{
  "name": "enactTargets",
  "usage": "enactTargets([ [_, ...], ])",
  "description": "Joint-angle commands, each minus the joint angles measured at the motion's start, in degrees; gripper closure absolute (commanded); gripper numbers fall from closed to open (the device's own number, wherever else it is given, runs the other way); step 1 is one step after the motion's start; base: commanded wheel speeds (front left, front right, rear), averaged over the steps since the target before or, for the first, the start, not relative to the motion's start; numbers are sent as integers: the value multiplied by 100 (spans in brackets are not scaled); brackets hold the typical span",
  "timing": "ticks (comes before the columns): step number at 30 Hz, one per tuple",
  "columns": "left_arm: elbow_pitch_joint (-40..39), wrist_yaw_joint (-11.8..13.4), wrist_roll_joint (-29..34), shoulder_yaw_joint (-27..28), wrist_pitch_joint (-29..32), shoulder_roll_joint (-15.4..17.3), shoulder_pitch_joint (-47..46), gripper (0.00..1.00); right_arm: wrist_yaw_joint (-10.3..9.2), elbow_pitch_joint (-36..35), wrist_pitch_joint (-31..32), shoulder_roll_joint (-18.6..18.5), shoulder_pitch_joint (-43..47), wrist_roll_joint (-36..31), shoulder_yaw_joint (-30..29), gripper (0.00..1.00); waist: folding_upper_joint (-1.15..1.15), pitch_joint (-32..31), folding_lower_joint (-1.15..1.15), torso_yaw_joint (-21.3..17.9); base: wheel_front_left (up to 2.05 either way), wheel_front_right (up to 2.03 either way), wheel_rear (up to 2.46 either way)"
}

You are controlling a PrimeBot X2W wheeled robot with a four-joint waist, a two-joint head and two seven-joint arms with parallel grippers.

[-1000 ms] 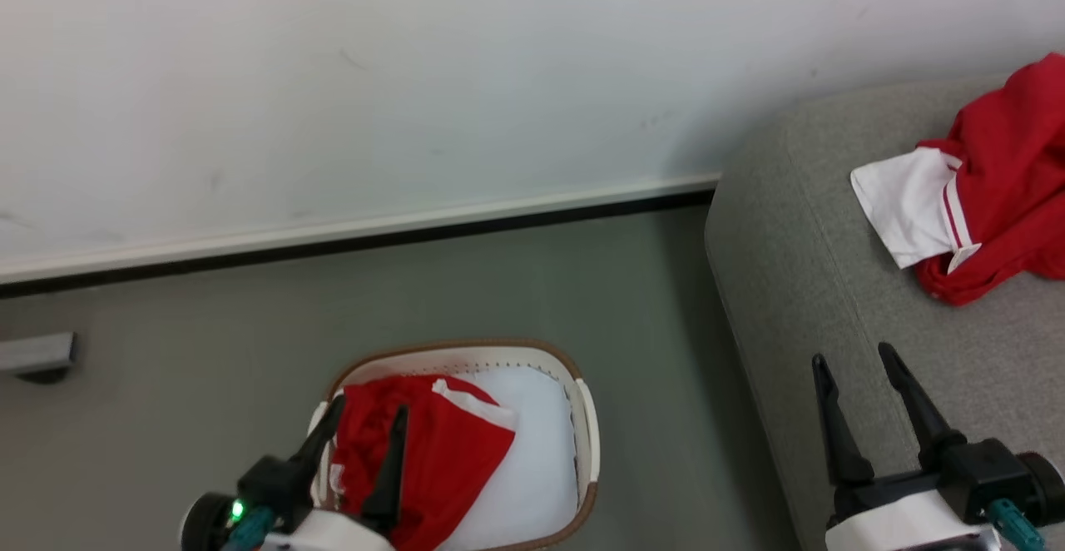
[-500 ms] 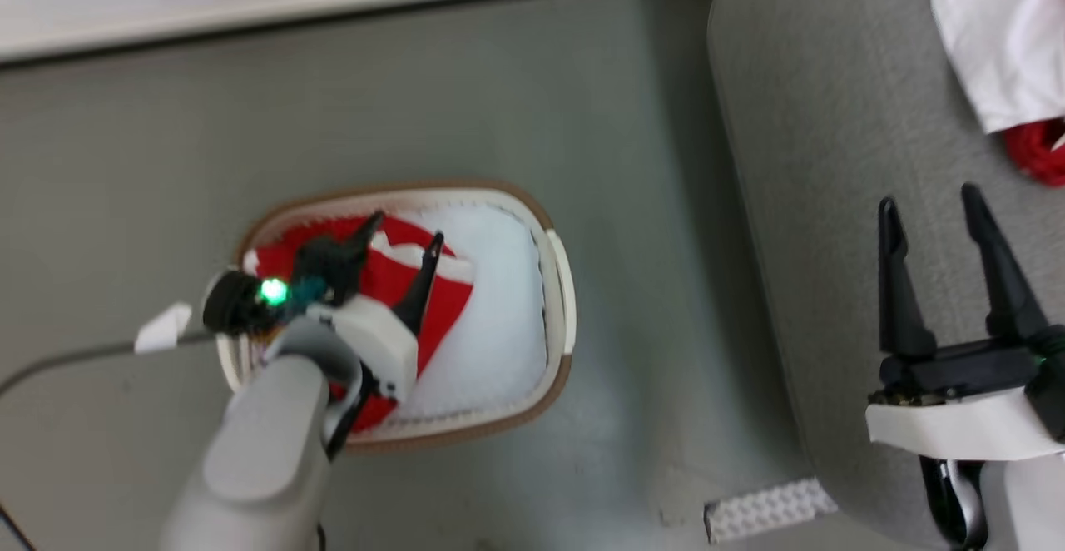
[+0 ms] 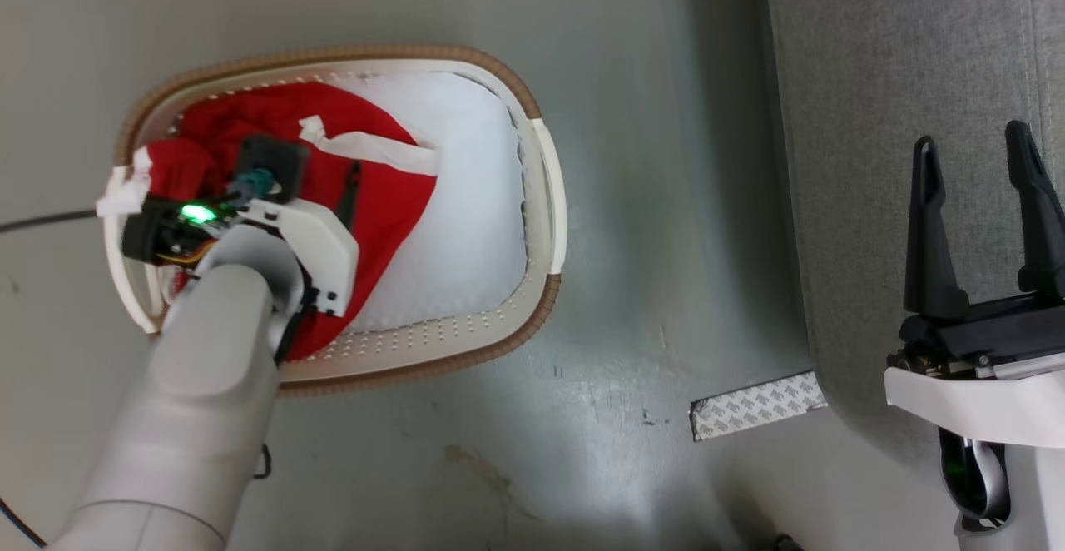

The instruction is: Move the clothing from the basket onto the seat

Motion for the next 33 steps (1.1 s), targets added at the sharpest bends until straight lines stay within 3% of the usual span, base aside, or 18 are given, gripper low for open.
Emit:
enactTargets([
  [1,83,74,85,-5,22,108,-133,0,-15,-39,-1,-9,-99,37,-30,0,0,131,-2,-74,0,0,0],
  [4,248,173,55,-1,7,123,-232,0,-15,-67,-1,-9,-116,88,-83,0,0,201,-2,-100,0,0,0],
  [11,580,138,20,-110,2,67,-291,0,-15,-24,-1,-8,-117,158,-69,0,0,274,-2,-144,0,0,0],
  [12,634,84,13,-141,25,44,-281,11,-15,-21,-1,-8,-127,167,-61,0,0,282,-2,-153,0,0,0],
  [13,682,32,16,-179,35,27,-276,56,-15,-15,-1,-8,-133,179,-57,0,0,286,-2,-163,0,0,0],
  [14,728,0,25,-207,20,30,-281,92,-15,-7,-1,-9,-139,188,-57,0,0,286,-2,-172,0,0,0],
  [15,778,-33,34,-237,13,45,-292,100,-15,2,-1,-9,-142,189,-61,0,0,276,-2,-182,0,0,0],
  [23,936,-253,-221,-308,-338,-58,-243,100,-15,109,-1,-9,-149,160,-128,0,0,-161,-2,-108,0,0,0],
  [33,543,-353,-826,-319,-829,-102,494,100,-15,440,-1,-10,114,127,-81,0,0,-1641,-2,163,0,0,0],
])
